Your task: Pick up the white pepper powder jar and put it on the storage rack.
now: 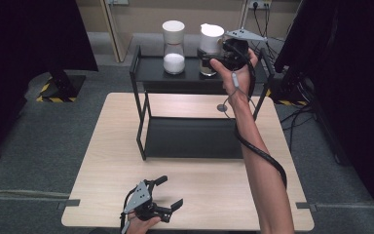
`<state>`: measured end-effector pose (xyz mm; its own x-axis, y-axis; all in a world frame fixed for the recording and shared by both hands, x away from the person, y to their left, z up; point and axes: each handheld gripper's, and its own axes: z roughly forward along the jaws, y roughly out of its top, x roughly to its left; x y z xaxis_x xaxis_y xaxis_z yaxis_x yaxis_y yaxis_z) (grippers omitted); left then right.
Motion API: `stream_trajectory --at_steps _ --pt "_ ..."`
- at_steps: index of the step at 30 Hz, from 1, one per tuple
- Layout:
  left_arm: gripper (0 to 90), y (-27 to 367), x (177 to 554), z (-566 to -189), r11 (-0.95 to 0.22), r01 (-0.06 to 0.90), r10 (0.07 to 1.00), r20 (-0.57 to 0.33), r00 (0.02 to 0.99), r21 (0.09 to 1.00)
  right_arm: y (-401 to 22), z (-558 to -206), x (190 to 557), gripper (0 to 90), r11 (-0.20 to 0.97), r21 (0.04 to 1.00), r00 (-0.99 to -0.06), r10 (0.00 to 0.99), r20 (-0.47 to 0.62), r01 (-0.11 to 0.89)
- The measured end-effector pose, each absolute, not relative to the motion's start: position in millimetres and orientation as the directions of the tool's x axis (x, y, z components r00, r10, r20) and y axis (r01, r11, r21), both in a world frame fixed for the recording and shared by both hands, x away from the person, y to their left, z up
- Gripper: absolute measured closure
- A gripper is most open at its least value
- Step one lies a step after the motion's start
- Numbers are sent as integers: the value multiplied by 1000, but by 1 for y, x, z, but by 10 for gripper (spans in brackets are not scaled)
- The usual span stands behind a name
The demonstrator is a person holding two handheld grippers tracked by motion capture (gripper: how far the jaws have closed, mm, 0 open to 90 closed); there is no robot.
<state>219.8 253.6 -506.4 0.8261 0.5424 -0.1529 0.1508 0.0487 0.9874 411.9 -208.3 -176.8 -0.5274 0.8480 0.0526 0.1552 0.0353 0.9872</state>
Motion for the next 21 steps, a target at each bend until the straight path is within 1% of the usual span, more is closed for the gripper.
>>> stream_trajectory --at_steps 3,6,21 --pt "9 253 220 -507 49 152 543 -154 826 987 -212 -178 409 13 23 987 -536 842 67 159" --pt "9 253 220 -507 50 151 543 -153 825 987 -213 -179 406 11 30 989 -536 842 55 148" --pt "9 253 220 -507 46 150 545 -151 825 988 -227 -187 382 6 12 993 -583 810 59 117"
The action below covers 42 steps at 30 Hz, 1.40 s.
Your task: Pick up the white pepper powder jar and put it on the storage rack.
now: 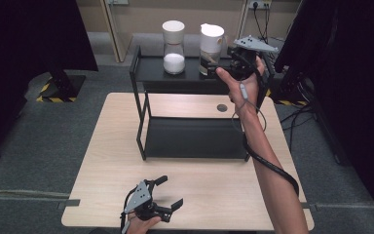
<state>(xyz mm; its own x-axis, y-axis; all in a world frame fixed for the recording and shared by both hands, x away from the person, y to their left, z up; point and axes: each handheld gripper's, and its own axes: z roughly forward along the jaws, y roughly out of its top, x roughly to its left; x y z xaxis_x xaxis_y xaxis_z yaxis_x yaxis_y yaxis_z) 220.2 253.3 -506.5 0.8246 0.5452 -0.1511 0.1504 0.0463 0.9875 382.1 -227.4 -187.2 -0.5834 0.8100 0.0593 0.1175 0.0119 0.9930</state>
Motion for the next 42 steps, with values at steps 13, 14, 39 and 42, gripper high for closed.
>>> stream_trajectory --at_steps 13,14,39,42 --pt "9 253 220 -507 47 150 548 -152 823 987 -239 -198 356 5 -1 996 -630 775 58 91" --pt "9 253 220 -507 47 151 548 -152 822 987 -239 -200 354 5 -4 996 -633 772 59 89" --pt "9 252 220 -507 48 153 553 -153 819 987 -268 -257 309 5 -9 998 -683 729 44 55" --pt "9 252 220 -507 49 154 553 -155 818 987 -269 -265 305 5 -7 999 -686 726 40 51"
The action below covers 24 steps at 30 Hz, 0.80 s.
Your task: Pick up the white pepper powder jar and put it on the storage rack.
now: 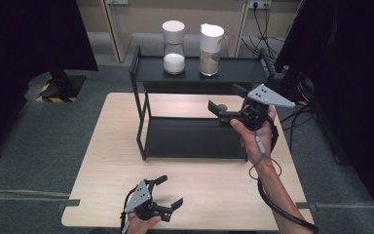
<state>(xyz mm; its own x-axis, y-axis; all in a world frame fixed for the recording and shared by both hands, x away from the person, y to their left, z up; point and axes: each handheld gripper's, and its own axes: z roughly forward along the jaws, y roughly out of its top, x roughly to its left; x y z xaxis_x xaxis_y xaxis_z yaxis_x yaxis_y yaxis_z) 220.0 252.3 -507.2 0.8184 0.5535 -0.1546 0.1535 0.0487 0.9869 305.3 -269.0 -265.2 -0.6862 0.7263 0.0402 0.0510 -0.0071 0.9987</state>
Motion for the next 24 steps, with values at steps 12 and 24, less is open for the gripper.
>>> stream_trajectory --at_steps 12,24 --pt "9 252 220 -507 49 154 555 -155 817 987 -277 -294 288 5 -9 999 -701 713 31 36" --pt "9 253 220 -507 51 156 558 -158 815 986 -281 -327 272 5 7 999 -706 707 33 53"
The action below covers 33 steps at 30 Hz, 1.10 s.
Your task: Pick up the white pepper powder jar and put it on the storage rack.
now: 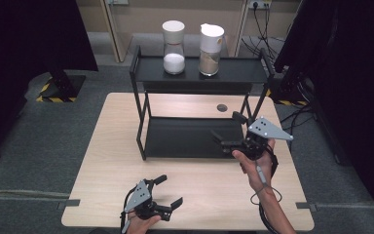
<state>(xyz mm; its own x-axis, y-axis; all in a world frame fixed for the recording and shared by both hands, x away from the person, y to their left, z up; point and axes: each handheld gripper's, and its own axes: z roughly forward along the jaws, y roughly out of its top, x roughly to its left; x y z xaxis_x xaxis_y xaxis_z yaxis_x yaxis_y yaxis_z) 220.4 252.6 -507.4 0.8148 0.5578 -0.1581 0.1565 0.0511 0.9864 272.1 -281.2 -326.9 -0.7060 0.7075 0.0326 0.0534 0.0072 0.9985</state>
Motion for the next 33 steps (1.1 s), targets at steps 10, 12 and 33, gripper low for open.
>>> stream_trajectory --at_steps 10,12,33 --pt "9 254 222 -508 62 168 558 -174 811 984 -280 -351 264 5 21 996 -711 701 44 82" --pt "9 254 221 -508 63 168 558 -174 812 984 -281 -357 261 5 23 996 -712 701 43 82" --pt "9 254 221 -508 66 167 563 -175 808 984 -283 -406 235 5 40 993 -723 688 53 110"
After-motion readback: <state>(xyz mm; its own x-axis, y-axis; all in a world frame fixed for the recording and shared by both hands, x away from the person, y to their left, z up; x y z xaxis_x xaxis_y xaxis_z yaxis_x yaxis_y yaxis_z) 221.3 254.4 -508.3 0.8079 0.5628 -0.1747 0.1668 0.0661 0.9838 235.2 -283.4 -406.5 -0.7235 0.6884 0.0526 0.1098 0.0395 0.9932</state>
